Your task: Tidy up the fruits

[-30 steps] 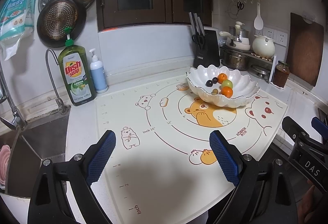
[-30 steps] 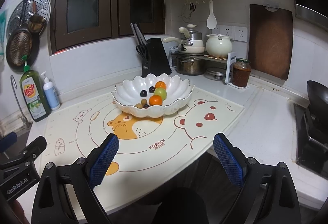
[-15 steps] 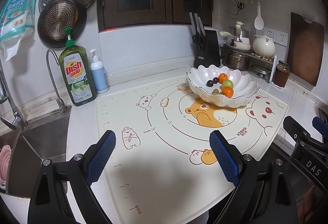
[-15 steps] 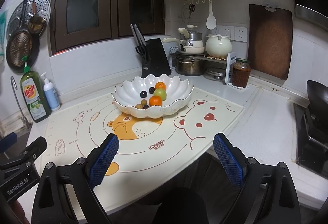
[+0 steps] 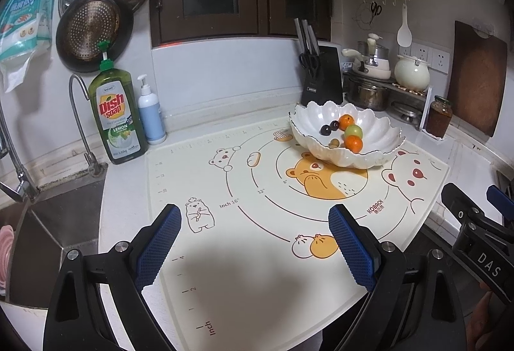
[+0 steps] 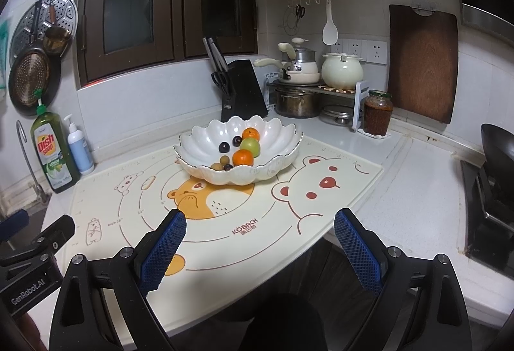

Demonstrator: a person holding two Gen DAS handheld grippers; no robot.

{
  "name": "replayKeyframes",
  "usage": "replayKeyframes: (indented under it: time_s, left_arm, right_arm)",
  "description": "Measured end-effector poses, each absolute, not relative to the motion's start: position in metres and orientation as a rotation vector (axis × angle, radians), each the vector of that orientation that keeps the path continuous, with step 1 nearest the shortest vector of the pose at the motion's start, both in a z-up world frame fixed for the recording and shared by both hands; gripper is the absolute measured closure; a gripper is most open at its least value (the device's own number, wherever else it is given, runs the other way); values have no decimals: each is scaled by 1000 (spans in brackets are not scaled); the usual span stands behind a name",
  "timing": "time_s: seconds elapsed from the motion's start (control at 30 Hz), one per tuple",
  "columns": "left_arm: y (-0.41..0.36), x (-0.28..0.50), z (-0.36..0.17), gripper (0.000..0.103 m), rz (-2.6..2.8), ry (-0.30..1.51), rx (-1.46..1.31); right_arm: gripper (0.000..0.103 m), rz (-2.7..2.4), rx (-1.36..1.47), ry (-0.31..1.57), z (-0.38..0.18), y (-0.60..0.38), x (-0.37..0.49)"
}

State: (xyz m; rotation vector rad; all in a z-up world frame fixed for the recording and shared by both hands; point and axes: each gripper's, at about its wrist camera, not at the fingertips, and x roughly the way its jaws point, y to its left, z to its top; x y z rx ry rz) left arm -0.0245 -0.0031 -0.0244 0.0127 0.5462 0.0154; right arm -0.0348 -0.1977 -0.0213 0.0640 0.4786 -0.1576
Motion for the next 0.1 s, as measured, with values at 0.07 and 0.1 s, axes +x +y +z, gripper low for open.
replayKeyframes:
  time_s: [0.07,0.1]
  left_arm:
    - [-2,-23,-25,9,22,544,13]
    - [-1,-22,-25,7,23,546,13]
  right_arm:
    - [9,-156,64,479,-21,-198,-34]
    - [9,-155,65,479,-22,-198,-34]
